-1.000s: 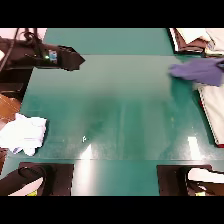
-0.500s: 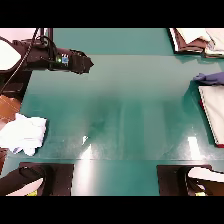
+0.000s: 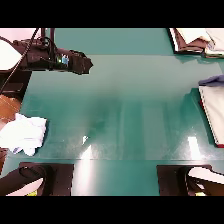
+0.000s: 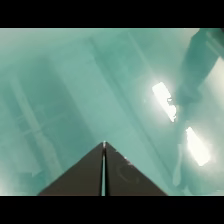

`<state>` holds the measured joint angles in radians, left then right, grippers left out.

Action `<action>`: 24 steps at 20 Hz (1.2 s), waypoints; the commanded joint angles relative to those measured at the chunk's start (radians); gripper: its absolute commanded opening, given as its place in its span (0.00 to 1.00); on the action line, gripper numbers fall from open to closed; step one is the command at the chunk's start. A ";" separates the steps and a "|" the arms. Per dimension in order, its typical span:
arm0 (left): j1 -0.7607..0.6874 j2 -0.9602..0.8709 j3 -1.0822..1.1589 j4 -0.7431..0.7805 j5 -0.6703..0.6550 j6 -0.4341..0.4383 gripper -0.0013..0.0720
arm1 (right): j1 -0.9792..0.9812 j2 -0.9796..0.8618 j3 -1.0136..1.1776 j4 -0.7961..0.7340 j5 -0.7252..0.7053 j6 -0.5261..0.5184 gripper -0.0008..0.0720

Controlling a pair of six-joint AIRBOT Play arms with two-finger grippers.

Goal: Fold the shirts.

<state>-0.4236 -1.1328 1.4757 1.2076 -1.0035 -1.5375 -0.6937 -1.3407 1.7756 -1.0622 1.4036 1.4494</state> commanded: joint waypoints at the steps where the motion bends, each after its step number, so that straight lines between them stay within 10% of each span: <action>1: -0.001 -0.001 0.000 0.008 -0.007 0.016 0.05 | -0.055 0.076 -0.105 -0.114 0.049 0.023 0.04; 8: -0.001 -0.001 0.000 0.010 -0.008 0.021 0.05 | -0.212 0.233 -0.468 -0.290 0.066 0.024 0.06; 12: -0.001 -0.001 0.000 0.012 -0.008 0.020 0.05 | -0.261 0.237 -0.549 -0.325 0.069 0.024 0.81; 24: 0.000 -0.001 0.000 0.032 -0.008 0.027 0.05 | 0.509 0.229 -0.304 -0.032 -0.098 0.024 0.71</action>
<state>-0.4236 -1.1328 1.4761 1.2304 -1.0115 -1.5158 -0.4252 -1.1118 1.4296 -1.1343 1.3949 1.4738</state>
